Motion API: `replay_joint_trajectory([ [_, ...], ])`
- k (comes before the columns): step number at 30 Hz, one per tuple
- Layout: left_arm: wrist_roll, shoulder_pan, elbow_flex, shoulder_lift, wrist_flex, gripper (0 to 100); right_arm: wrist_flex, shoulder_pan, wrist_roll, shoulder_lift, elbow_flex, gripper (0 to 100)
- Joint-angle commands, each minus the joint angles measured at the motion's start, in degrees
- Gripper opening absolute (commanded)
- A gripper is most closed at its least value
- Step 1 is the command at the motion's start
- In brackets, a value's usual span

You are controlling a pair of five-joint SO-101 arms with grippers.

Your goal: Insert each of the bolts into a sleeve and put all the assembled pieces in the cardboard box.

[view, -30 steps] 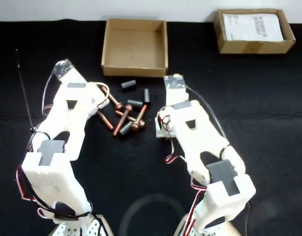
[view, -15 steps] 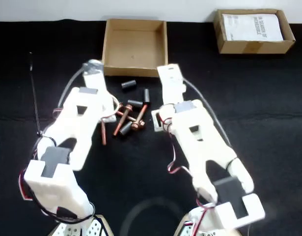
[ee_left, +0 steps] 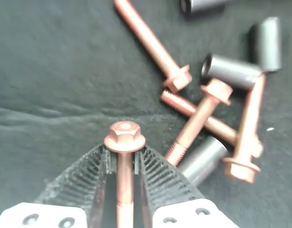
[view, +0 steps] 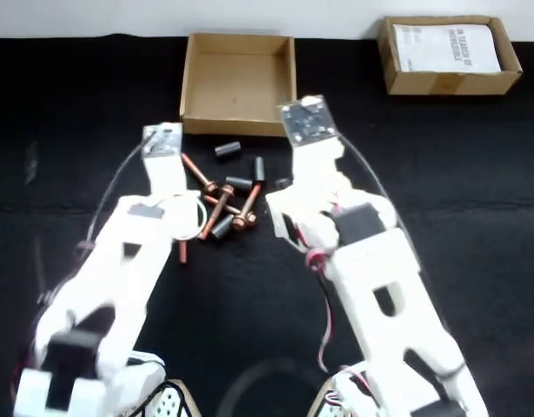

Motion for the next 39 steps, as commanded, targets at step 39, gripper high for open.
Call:
replay_joint_trajectory([
  [39, 14.51, 7.25, -8.75, -51.56, 13.01, 1, -82.59, -4.79, -11.43, -34.42, 70.02, 0.7],
])
